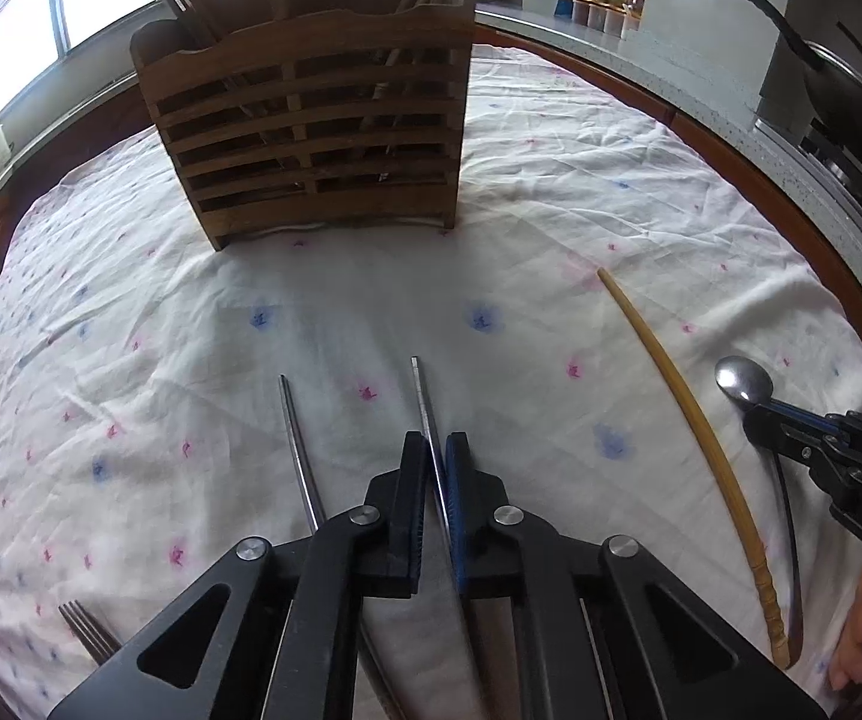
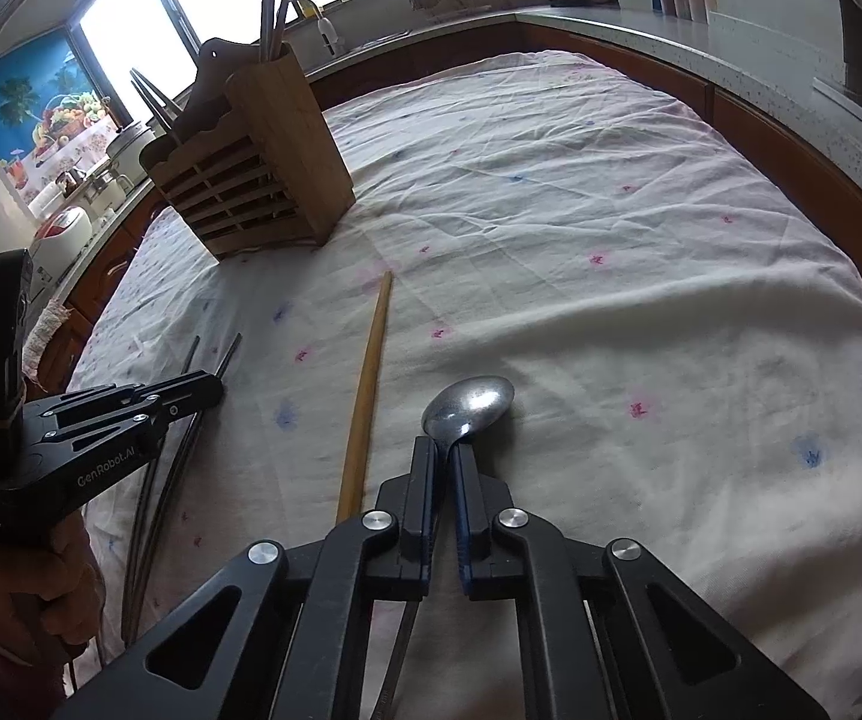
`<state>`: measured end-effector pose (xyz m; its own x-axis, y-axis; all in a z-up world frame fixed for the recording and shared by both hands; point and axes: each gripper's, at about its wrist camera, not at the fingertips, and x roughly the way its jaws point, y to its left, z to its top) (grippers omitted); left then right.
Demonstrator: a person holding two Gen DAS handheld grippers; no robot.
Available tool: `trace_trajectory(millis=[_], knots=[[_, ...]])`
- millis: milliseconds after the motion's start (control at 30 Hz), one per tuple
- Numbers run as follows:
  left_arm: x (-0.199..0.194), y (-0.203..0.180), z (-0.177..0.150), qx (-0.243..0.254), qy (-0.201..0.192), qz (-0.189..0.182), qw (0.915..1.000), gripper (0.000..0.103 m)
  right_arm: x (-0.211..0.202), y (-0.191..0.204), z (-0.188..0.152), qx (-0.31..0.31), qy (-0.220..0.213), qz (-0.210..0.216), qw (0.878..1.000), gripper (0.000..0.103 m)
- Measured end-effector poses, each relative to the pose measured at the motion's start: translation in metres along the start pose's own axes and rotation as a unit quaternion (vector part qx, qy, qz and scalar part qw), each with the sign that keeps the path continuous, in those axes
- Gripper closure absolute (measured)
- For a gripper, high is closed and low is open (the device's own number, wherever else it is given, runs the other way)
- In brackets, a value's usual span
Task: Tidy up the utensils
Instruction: 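Close the right tool on the metal spoon while the left tool grasps a metal chopstick, then lift the spoon and chopstick upright and carry them toward the wooden holder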
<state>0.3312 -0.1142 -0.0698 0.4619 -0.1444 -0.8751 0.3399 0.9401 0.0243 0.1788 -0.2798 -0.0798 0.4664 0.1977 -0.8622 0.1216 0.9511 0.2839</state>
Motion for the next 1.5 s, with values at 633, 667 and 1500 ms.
trace_trajectory(millis=[633,667,1500], knots=[[-0.117,0.038,-0.027,-0.077,-0.105,-0.066,0.9894,0.1,-0.06,0.028,0.008,-0.026,-0.071,0.025,0.997,0.099],[-0.124,0.04,-0.03,-0.081,-0.111,-0.069,0.9882,0.1,-0.064,0.03,0.009,-0.027,-0.074,0.027,0.997,0.1],[-0.205,0.069,-0.067,-0.125,-0.195,-0.101,0.9675,0.1,-0.118,0.069,0.022,-0.071,-0.149,0.043,0.985,0.101]])
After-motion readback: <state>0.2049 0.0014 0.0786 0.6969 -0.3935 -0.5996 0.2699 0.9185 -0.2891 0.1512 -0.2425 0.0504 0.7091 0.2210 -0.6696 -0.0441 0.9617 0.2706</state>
